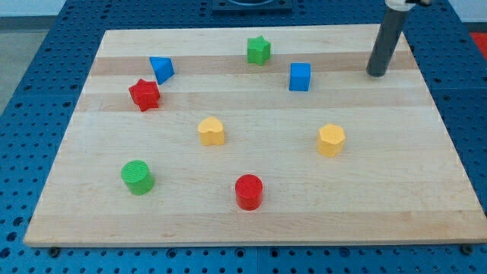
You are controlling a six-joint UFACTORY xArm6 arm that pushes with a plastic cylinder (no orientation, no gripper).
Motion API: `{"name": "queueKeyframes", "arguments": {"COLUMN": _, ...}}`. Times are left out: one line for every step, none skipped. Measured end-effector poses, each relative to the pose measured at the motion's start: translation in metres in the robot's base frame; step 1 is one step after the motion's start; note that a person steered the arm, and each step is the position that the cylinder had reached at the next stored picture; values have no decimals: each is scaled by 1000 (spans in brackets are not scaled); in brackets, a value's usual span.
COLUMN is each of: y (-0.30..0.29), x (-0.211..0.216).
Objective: Push the blue cube into the green star
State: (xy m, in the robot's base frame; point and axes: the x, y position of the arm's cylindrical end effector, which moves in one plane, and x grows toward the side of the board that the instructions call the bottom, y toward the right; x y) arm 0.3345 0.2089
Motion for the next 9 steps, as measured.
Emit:
{"name": "queueKeyframes", "arguments": {"y": -23, "x": 7}}
{"name": "queueKeyframes", "arguments": {"y": -46, "x": 9}}
{"name": "queueKeyframes", "arguments": {"y": -66, "x": 30}}
{"name": "queueKeyframes", "arguments": {"y": -89, "x": 35}}
{"name": "queueKeyframes", "arguments": {"y": -111, "x": 33}}
{"name": "queueKeyframes", "arguments": {"y": -112, "x": 24}}
{"name": "queueKeyframes", "arguments": {"y": -123, "x": 20}}
{"name": "queueKeyframes", "arguments": {"y": -141, "x": 20}}
{"name": "queueKeyframes", "arguments": {"y": -153, "x": 20}}
